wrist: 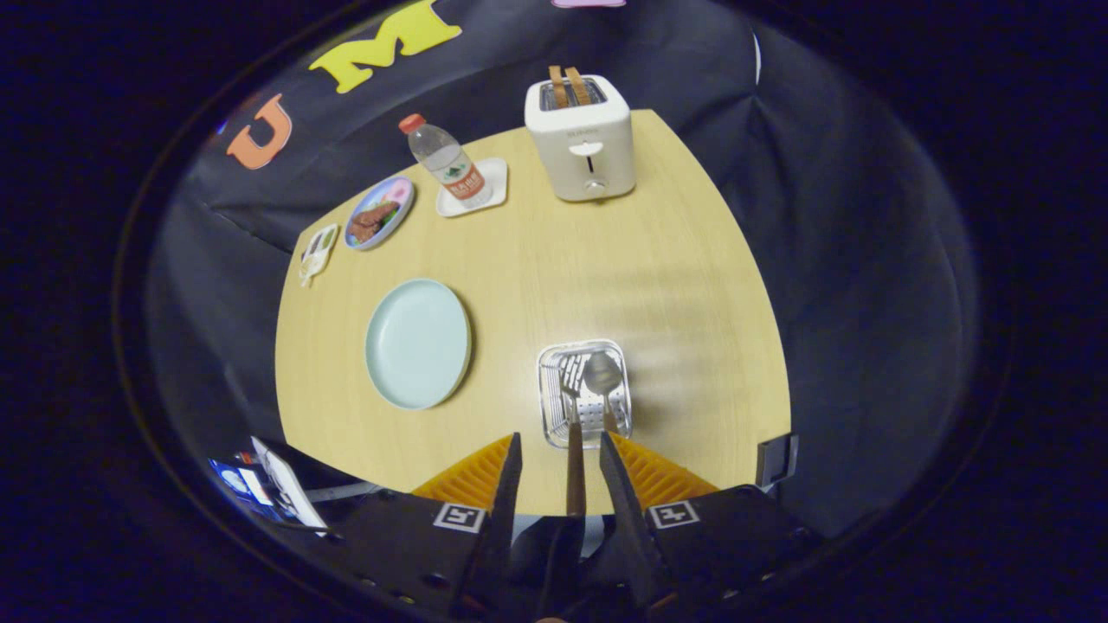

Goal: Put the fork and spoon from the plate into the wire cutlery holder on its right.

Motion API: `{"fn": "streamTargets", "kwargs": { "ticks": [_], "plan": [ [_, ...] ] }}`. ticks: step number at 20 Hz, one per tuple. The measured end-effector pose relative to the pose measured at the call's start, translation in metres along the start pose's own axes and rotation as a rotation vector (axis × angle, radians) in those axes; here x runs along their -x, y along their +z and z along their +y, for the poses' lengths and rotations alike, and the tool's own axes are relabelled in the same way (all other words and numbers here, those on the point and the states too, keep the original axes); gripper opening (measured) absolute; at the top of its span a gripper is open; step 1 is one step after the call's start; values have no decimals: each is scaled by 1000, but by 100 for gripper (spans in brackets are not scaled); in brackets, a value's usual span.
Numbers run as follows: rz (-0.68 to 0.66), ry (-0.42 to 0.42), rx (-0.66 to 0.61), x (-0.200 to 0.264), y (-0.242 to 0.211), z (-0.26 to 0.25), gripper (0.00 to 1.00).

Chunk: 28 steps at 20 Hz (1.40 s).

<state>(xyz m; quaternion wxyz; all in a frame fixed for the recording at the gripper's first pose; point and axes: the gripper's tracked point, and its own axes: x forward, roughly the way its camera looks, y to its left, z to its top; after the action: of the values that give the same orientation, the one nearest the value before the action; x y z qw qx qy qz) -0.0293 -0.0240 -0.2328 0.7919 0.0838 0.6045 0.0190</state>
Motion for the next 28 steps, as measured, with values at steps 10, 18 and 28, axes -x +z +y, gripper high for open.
{"fn": "streamTargets", "kwargs": {
  "ticks": [10,18,28],
  "plan": [
    [-401,48,60,49,72,56,95],
    [-848,90,102,156,109,94,95],
    [-1166,63,148,237,89,117,96]
  ]
}}
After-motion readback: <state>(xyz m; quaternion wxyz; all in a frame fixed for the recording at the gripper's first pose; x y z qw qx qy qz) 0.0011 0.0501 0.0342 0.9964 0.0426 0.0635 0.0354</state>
